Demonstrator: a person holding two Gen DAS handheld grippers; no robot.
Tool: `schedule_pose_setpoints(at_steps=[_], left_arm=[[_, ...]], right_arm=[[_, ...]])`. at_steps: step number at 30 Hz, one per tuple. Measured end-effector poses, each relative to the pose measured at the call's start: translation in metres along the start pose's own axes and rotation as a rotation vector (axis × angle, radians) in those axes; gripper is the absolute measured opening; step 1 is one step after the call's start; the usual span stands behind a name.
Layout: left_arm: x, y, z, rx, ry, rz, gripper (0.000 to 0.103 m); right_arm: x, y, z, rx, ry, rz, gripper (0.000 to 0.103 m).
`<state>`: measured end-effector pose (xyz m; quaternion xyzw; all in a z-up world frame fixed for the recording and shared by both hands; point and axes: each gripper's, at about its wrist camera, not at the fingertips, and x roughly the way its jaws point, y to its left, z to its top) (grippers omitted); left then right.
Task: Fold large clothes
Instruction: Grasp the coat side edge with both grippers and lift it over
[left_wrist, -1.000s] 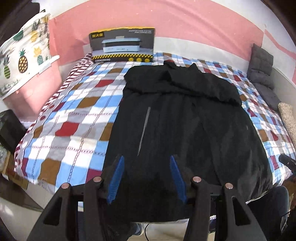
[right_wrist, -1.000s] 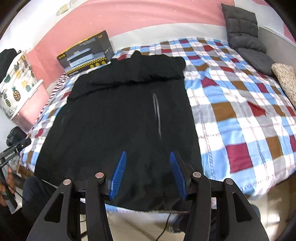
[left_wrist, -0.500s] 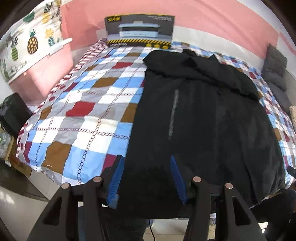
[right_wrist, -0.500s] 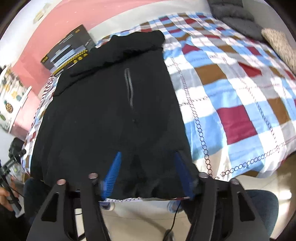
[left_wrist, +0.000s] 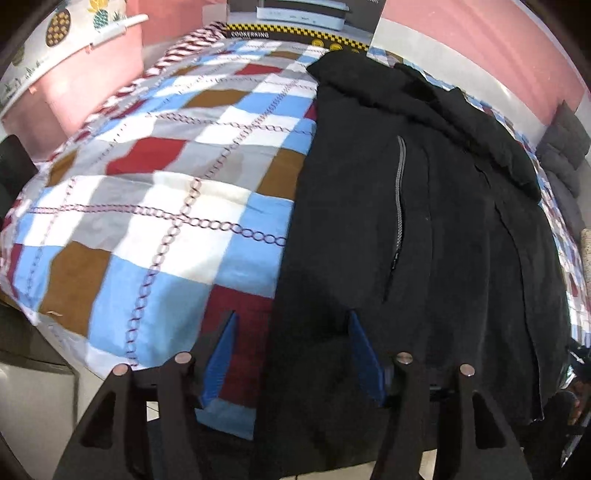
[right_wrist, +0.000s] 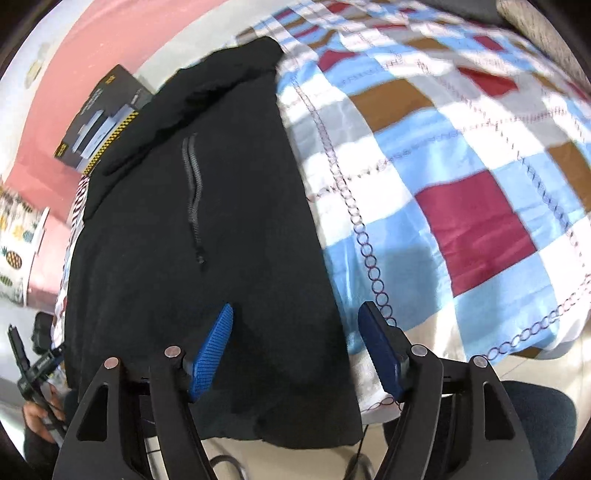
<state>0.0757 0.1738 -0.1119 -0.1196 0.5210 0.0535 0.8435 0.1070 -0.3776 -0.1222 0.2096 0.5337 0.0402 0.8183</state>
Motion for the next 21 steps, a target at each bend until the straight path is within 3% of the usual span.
schedule_pose_setpoints(at_steps=[7, 10, 16, 17, 19, 20, 21], left_arm=[[0.002, -0.009, -0.014, -0.005, 0.044, -0.096, 0.063], [0.002, -0.017, -0.019, 0.057, 0.03, -0.057, 0.063], [0.012, -0.014, -0.016, 0.038, 0.068, -0.059, 0.064], [0.012, -0.013, -0.016, 0.034, 0.068, -0.062, 0.066], [0.012, -0.012, -0.016, 0.021, 0.068, -0.059, 0.067], [0.012, -0.013, -0.017, 0.019, 0.065, -0.054, 0.067], [0.012, -0.013, -0.017, 0.023, 0.064, -0.047, 0.067]], right_arm=[[0.001, 0.014, -0.01, -0.052, 0.095, 0.101, 0.072], [0.003, 0.012, -0.013, -0.058, 0.113, 0.145, 0.072], [0.017, 0.0, -0.005, 0.01, 0.12, 0.186, 0.071], [0.018, 0.003, -0.005, -0.009, 0.124, 0.171, 0.067], [0.016, 0.008, -0.007, -0.052, 0.127, 0.132, 0.048], [0.014, 0.008, -0.008, -0.044, 0.127, 0.161, 0.035], [0.012, 0.006, -0.007, -0.03, 0.128, 0.187, 0.029]])
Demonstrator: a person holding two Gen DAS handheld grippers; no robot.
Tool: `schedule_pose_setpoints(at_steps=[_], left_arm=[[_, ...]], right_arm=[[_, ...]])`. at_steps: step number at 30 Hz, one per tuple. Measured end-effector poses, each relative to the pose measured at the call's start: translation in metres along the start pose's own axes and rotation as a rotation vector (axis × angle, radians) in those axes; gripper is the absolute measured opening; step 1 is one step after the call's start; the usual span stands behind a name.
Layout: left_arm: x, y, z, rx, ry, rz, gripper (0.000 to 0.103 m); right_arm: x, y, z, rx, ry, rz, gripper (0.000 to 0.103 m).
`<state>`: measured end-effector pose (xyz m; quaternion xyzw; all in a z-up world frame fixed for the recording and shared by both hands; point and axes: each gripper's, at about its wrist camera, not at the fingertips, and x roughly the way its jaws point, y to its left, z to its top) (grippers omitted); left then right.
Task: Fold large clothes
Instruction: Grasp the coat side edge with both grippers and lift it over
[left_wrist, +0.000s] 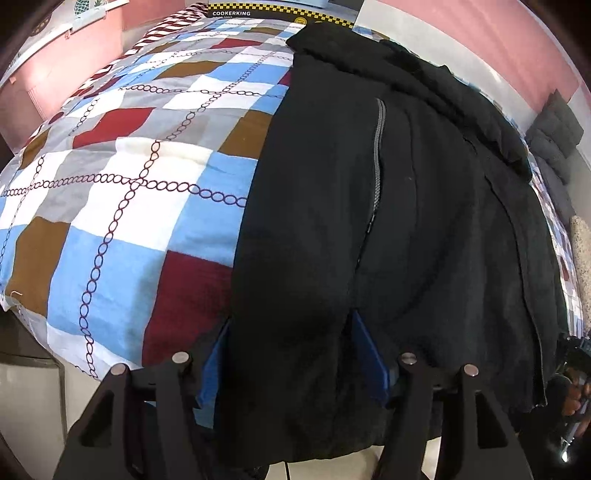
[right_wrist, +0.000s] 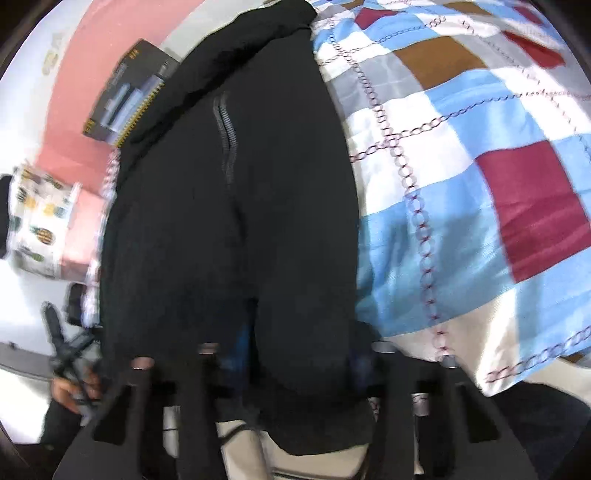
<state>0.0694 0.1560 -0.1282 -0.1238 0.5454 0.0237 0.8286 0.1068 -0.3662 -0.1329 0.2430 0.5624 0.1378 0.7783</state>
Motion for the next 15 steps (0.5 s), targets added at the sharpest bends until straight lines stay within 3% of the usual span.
schedule_pose_setpoints(at_steps=[3, 6, 8, 15], left_arm=[[-0.005, -0.006, -0.001, 0.027, 0.013, 0.015, 0.058], [-0.015, -0.011, -0.002, 0.052, -0.004, 0.037, 0.04], [-0.025, -0.013, -0.003, 0.057, -0.03, 0.039, 0.02], [-0.072, 0.002, 0.004, 0.0, -0.142, -0.087, 0.016]], right_arm=[[-0.006, 0.012, -0.004, -0.036, -0.025, -0.026, 0.025], [-0.014, 0.023, -0.004, -0.063, -0.051, -0.033, 0.024], [-0.025, 0.03, -0.004, -0.077, -0.078, -0.022, 0.023], [-0.06, 0.043, 0.001, -0.117, -0.141, 0.028, 0.023]])
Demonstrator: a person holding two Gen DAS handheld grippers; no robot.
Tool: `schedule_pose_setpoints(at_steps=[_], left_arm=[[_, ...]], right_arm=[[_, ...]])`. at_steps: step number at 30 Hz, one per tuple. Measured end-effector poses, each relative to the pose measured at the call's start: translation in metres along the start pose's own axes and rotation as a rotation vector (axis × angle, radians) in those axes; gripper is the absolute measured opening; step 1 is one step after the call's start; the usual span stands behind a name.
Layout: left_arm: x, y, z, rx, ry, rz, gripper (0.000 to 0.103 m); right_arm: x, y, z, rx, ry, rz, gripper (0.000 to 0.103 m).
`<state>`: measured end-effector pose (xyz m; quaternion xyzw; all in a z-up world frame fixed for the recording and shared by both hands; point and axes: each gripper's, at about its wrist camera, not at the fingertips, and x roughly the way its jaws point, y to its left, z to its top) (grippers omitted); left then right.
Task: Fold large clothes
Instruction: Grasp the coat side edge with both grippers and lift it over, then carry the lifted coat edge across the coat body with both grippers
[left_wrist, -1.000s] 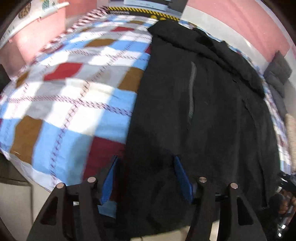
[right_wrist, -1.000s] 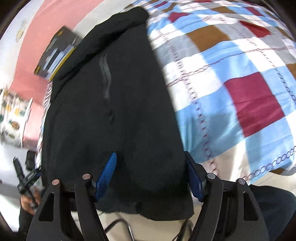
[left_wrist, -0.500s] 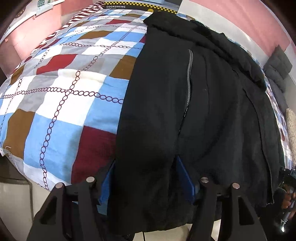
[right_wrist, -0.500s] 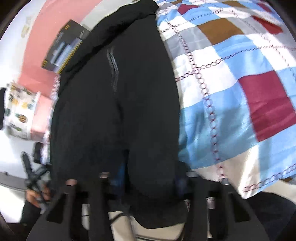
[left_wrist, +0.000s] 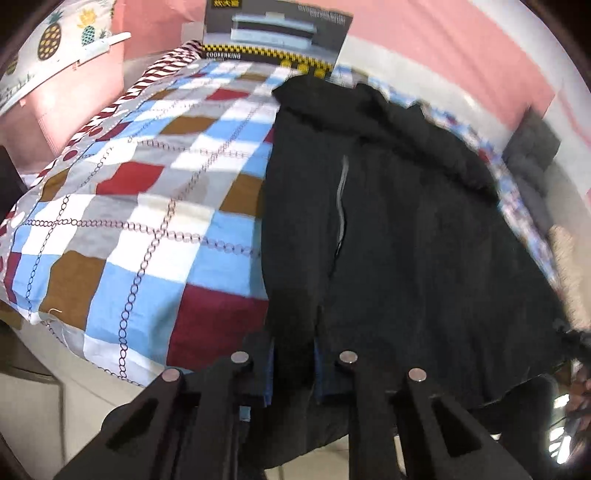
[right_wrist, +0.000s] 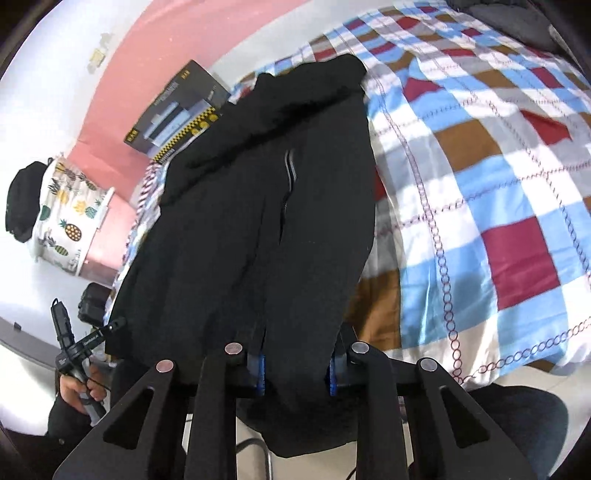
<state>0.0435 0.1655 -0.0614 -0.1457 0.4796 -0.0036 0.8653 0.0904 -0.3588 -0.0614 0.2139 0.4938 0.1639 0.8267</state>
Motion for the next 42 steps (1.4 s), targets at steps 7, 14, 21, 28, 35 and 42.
schedule_pose_setpoints(at_steps=[7, 14, 21, 28, 35, 42], left_arm=[[-0.041, 0.008, 0.021, -0.085, -0.093, -0.135, 0.016], [-0.058, 0.01, 0.06, -0.145, -0.184, -0.204, 0.015], [-0.068, 0.011, 0.104, -0.155, -0.267, -0.229, 0.015], [-0.062, -0.003, 0.171, -0.119, -0.35, -0.213, 0.015], [-0.038, -0.018, 0.242, -0.096, -0.379, -0.156, 0.014], [0.004, -0.029, 0.304, -0.091, -0.347, -0.094, 0.013]], right_arm=[[-0.008, 0.008, 0.016, 0.026, -0.043, 0.053, 0.023], [-0.03, 0.011, 0.042, 0.083, -0.129, 0.13, 0.023], [-0.045, 0.025, 0.088, 0.079, -0.218, 0.194, 0.023], [-0.038, 0.045, 0.159, 0.05, -0.285, 0.223, 0.023], [-0.007, 0.053, 0.222, 0.075, -0.305, 0.223, 0.023], [0.03, 0.053, 0.275, 0.142, -0.287, 0.202, 0.023]])
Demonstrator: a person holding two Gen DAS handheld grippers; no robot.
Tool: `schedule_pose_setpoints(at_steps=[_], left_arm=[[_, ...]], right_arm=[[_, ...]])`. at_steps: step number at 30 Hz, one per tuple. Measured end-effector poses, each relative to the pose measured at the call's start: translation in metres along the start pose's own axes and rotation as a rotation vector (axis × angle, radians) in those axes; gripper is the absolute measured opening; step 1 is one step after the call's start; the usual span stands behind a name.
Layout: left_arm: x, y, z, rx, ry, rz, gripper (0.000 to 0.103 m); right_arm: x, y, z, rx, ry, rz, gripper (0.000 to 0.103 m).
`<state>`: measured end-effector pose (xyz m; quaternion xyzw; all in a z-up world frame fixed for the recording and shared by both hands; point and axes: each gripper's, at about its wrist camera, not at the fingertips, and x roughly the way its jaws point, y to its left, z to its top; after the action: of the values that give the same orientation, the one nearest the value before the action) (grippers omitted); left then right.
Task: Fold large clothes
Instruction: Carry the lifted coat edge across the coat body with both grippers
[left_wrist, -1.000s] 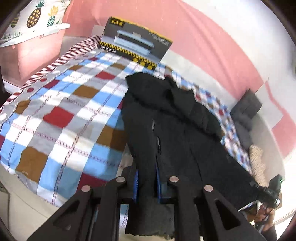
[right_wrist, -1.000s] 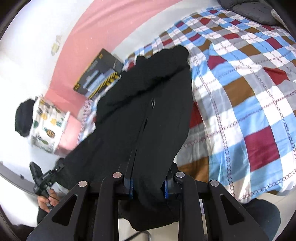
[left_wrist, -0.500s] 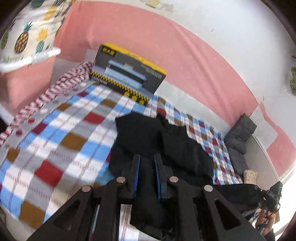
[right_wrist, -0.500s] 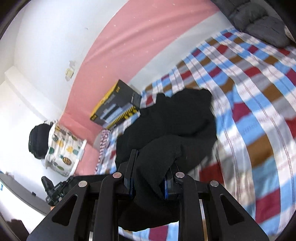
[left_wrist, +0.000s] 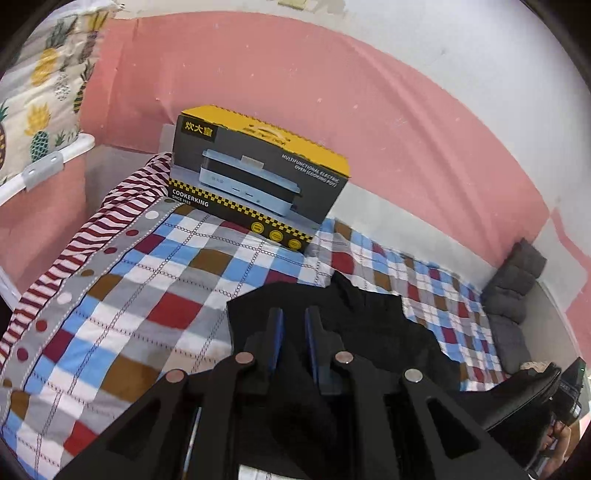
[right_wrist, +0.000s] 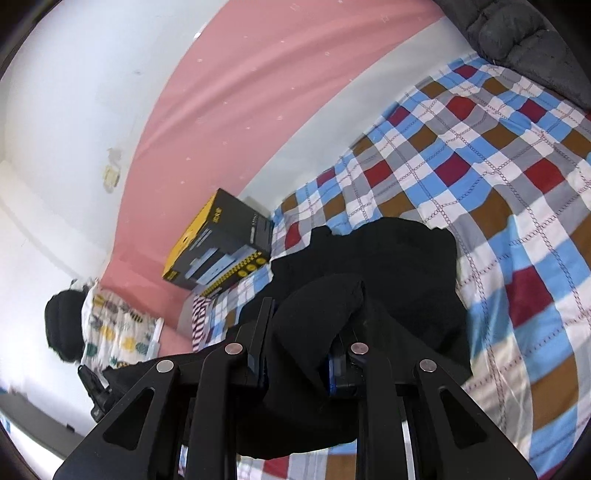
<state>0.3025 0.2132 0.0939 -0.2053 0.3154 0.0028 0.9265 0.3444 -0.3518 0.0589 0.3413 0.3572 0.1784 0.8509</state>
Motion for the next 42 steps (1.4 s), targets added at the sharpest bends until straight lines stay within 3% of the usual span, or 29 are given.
schedule_pose_setpoints(at_steps=[9, 18, 21, 22, 23, 25, 27, 30, 33, 35, 39, 42], left_arm=[[0.111, -0.01, 0.037, 0.03, 0.068, 0.083, 0.012], [0.237, 0.004, 0.032, 0.04, 0.176, 0.19, 0.012], [0.265, 0.016, 0.022, 0.017, 0.226, 0.191, 0.017], [0.269, 0.02, 0.021, -0.004, 0.239, 0.166, 0.025], [0.271, 0.026, 0.02, -0.033, 0.246, 0.136, 0.039], [0.264, 0.037, 0.022, -0.093, 0.233, 0.101, 0.053], [0.248, 0.047, 0.031, -0.145, 0.187, 0.076, 0.059], [0.222, 0.059, 0.045, -0.206, 0.138, 0.046, 0.065], [0.194, 0.059, 0.05, -0.21, 0.098, 0.018, 0.065], [0.174, 0.052, 0.041, -0.188, 0.091, -0.023, 0.065], [0.149, 0.015, -0.006, -0.03, 0.149, -0.147, 0.066], [0.167, -0.01, -0.053, 0.108, 0.251, -0.139, 0.066]], right_arm=[[0.086, -0.034, 0.041, 0.105, 0.042, -0.061, 0.023], [0.183, -0.089, 0.06, 0.198, 0.168, -0.163, 0.031], [0.201, -0.106, 0.06, 0.246, 0.194, -0.14, 0.041], [0.202, -0.109, 0.06, 0.261, 0.194, -0.124, 0.042], [0.202, -0.11, 0.061, 0.27, 0.194, -0.106, 0.047], [0.195, -0.11, 0.066, 0.296, 0.184, -0.036, 0.056], [0.181, -0.11, 0.071, 0.324, 0.149, 0.046, 0.068], [0.149, -0.107, 0.08, 0.335, 0.048, 0.116, 0.07], [0.121, -0.091, 0.079, 0.225, -0.03, -0.018, 0.07], [0.114, -0.074, 0.07, 0.111, -0.022, -0.049, 0.07], [0.123, -0.04, 0.027, -0.154, 0.081, -0.119, 0.07], [0.147, -0.041, -0.005, -0.266, 0.183, -0.244, 0.07]])
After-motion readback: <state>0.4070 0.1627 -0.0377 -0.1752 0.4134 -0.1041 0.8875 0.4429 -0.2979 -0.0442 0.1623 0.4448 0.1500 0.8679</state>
